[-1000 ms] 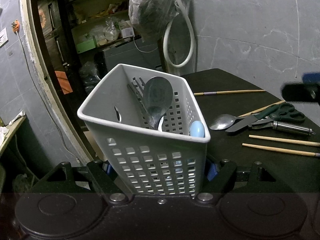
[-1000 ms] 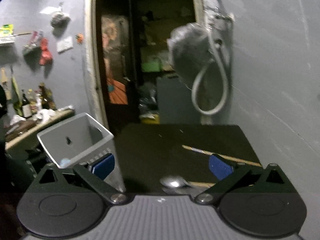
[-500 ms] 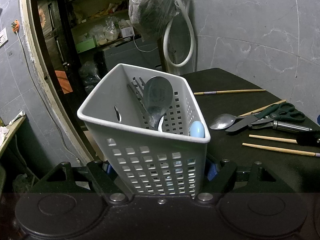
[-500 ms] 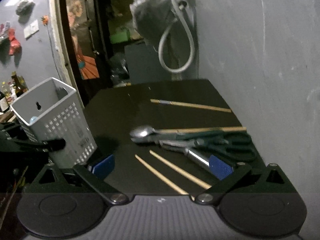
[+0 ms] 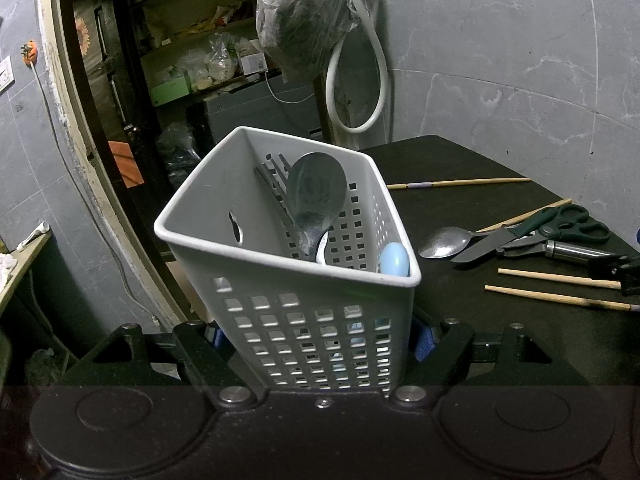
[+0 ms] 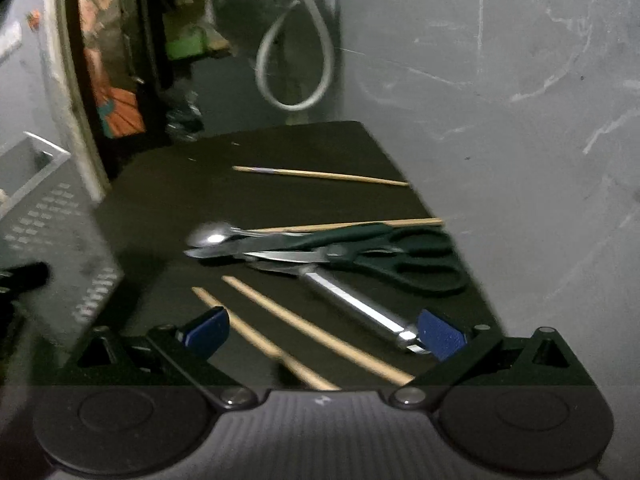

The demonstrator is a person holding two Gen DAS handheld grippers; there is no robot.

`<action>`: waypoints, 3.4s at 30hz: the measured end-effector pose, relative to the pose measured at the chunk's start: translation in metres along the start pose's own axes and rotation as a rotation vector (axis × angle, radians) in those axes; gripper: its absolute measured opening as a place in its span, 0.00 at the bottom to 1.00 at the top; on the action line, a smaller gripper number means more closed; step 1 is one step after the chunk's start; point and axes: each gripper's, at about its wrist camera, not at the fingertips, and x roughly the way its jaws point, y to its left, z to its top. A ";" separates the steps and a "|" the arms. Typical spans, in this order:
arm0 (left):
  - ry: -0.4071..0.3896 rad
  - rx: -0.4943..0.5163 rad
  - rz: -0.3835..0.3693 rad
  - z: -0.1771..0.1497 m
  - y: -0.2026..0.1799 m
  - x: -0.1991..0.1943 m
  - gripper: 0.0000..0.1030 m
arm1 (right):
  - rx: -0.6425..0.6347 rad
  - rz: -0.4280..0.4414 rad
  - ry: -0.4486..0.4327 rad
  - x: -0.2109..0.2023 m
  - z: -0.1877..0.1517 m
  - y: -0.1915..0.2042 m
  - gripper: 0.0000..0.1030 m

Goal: Organize utensils
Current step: 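Move the right gripper back over the remaining utensils, then grasp the steel-handled utensil by its ringed handle end with the right gripper, then lift the steel-handled utensil with the right gripper and carry it over the basket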

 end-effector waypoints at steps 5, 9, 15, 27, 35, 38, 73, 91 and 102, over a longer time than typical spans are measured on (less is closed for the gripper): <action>0.000 0.001 0.000 0.000 0.000 0.000 0.79 | -0.008 -0.019 0.028 0.013 -0.001 -0.007 1.00; 0.000 0.001 0.001 0.000 0.000 0.000 0.80 | 0.009 -0.037 0.037 0.021 -0.004 -0.016 0.99; 0.000 0.001 0.000 0.000 0.000 0.000 0.80 | 0.035 -0.043 0.036 0.031 -0.005 -0.028 0.86; 0.000 0.001 0.001 0.000 0.001 0.000 0.80 | 0.068 0.017 0.078 0.030 -0.009 -0.031 0.44; 0.000 0.001 0.000 0.000 0.001 0.000 0.80 | 0.006 0.081 0.087 0.019 -0.011 -0.019 0.27; 0.001 0.002 0.001 0.000 0.001 0.000 0.80 | 0.021 0.109 0.090 0.018 -0.012 -0.019 0.27; 0.000 0.002 0.002 -0.001 0.001 0.001 0.80 | -0.044 0.220 -0.049 -0.044 0.035 -0.003 0.19; -0.001 0.005 0.005 -0.001 0.002 0.001 0.80 | -0.052 0.236 -0.122 -0.045 0.066 -0.001 0.19; 0.000 0.005 0.005 -0.001 0.001 0.001 0.81 | -0.017 0.236 -0.141 -0.035 0.067 -0.002 0.20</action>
